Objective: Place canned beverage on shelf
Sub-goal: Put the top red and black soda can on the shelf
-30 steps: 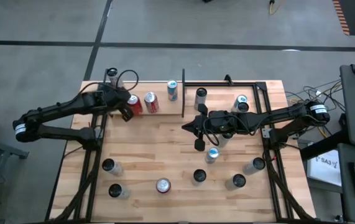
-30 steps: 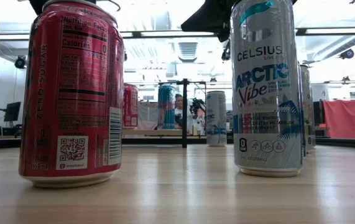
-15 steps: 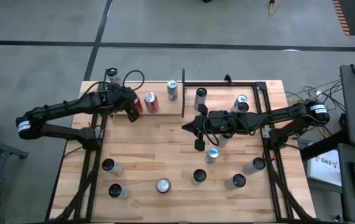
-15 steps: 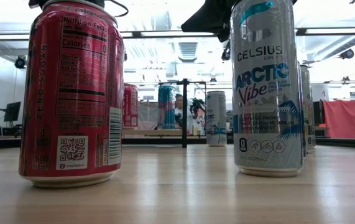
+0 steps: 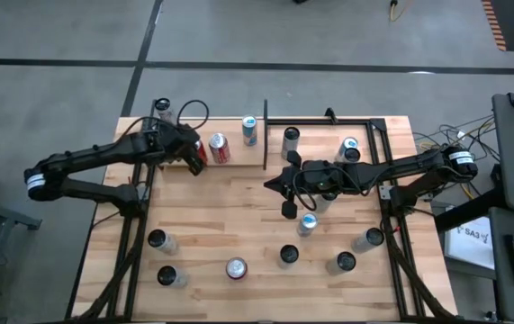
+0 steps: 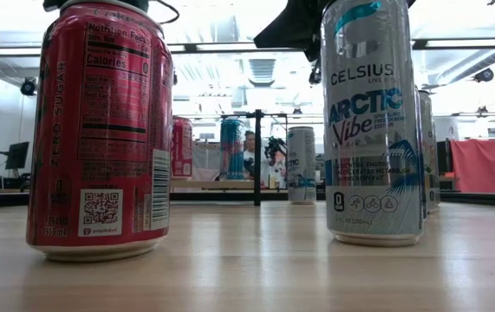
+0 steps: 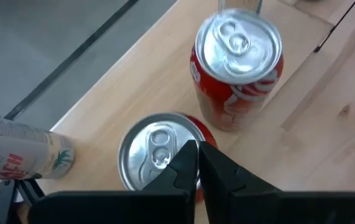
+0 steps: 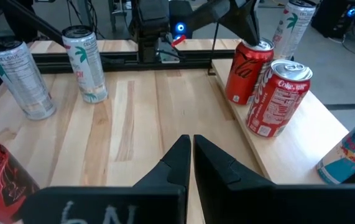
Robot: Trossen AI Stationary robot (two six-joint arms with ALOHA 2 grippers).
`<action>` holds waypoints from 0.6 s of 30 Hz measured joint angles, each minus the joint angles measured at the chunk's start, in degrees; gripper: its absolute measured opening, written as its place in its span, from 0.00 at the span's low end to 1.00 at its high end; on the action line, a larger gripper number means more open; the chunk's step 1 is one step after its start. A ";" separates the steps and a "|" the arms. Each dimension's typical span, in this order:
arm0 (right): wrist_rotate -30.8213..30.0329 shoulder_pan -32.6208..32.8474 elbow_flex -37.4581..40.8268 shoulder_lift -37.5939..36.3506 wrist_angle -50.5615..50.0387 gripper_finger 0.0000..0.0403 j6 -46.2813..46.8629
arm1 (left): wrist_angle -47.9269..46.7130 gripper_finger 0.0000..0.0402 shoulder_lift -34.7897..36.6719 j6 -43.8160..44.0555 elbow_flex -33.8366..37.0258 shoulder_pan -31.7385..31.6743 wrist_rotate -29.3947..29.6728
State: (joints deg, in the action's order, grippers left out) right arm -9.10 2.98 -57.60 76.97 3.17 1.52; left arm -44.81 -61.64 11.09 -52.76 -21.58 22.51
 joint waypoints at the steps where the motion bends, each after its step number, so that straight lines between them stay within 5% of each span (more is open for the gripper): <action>1: -0.02 0.00 0.00 0.00 0.00 0.03 0.00 | 0.02 0.00 0.22 -0.03 -0.23 0.00 0.06; 18: -0.02 0.00 0.00 0.00 0.09 0.03 -0.51 | -11.79 0.00 6.05 -21.78 -0.21 -0.07 -3.20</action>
State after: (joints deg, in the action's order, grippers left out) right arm -9.13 2.98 -57.60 76.97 3.26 1.01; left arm -56.60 -55.59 -10.69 -52.98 -21.65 19.31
